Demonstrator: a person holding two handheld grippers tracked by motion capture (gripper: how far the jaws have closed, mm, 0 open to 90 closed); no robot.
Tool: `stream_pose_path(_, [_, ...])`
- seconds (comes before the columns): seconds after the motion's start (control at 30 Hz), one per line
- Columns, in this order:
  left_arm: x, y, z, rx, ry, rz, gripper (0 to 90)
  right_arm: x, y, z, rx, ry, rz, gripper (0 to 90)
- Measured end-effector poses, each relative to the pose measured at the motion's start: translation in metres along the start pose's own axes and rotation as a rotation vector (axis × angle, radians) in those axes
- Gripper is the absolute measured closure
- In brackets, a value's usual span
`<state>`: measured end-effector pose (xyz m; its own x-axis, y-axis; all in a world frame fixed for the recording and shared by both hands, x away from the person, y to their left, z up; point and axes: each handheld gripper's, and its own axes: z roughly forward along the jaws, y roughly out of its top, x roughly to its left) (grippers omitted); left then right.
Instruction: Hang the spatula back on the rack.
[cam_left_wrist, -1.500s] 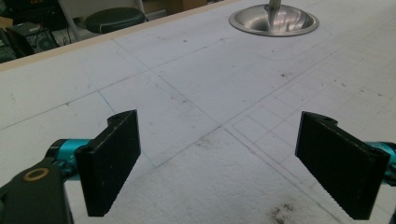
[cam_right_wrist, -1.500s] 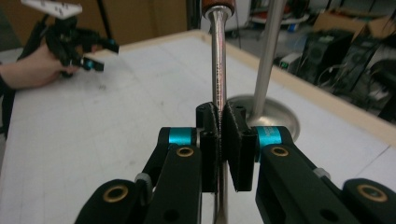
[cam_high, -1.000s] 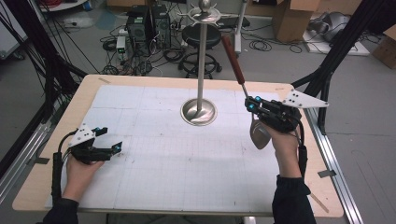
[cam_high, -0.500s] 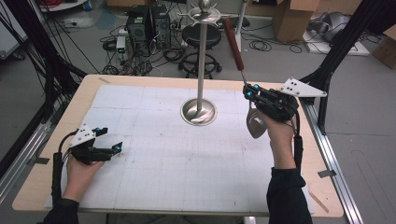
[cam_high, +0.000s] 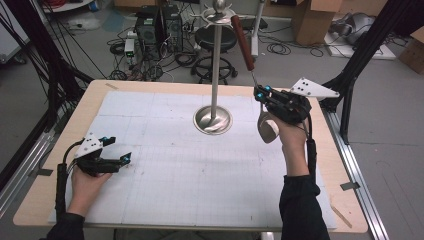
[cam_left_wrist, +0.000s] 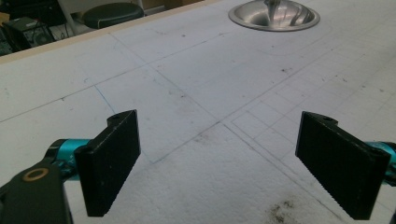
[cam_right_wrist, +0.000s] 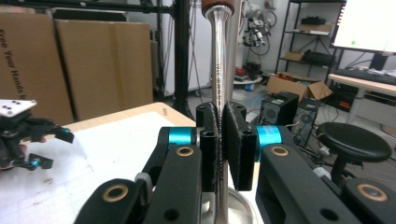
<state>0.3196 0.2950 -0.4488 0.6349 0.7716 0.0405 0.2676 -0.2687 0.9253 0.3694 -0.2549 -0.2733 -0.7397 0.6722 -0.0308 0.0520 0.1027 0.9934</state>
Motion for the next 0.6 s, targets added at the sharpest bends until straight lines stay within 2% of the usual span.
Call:
stream_pose_path(0.2, [-0.0003, 0.0000, 0.0001, 0.001, 0.000, 0.003, 14.6, -0.0014, -0.0025, 0.0035, -0.003, -0.008, 0.017, 85.0])
stream_pose_path(0.33, [-0.0002, 0.0000, 0.0000, 0.004, -0.001, 0.006, 14.6, -0.0023, -0.0037, 0.0060, 0.006, -0.014, 0.012, 84.9])
stream_pose_path(0.6, [-0.0004, 0.0001, 0.0003, 0.002, -0.001, 0.006, 14.6, -0.0069, -0.0043, 0.0014, -0.017, -0.016, 0.029, 84.9])
